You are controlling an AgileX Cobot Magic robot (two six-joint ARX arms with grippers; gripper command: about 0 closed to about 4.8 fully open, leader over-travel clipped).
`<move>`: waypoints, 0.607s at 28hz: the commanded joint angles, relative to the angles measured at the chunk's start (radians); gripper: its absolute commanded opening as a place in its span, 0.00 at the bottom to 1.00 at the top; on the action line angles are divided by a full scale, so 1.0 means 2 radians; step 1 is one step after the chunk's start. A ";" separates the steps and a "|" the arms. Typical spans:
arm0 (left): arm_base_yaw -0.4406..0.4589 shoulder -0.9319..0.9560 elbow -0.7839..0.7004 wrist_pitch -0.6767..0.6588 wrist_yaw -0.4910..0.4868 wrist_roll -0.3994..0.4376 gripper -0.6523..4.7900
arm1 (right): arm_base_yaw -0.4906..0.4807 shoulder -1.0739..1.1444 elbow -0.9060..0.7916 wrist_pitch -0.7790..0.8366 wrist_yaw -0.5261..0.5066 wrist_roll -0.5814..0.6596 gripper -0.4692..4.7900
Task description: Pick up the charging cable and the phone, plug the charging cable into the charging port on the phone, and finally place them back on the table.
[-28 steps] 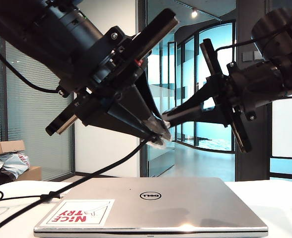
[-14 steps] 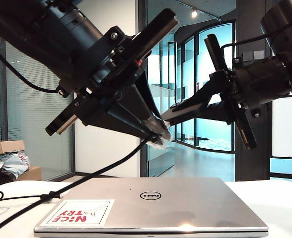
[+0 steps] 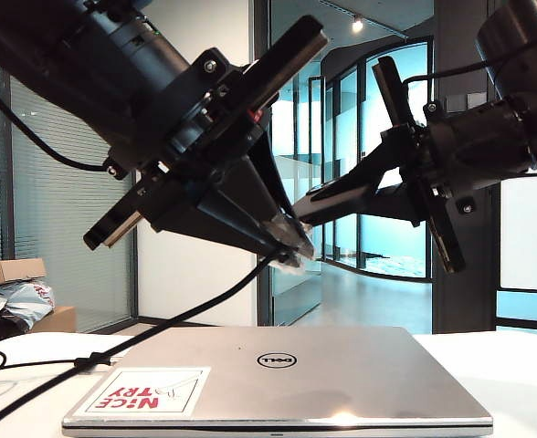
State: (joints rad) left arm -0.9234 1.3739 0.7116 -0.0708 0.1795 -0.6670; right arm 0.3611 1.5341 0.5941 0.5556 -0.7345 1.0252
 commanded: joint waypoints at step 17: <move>-0.001 -0.002 0.001 0.003 0.001 0.002 0.11 | 0.006 -0.003 0.003 -0.017 -0.036 -0.039 0.08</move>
State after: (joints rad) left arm -0.9237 1.3739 0.7116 -0.0807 0.1856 -0.6666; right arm 0.3695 1.5341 0.5938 0.4999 -0.7708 0.9604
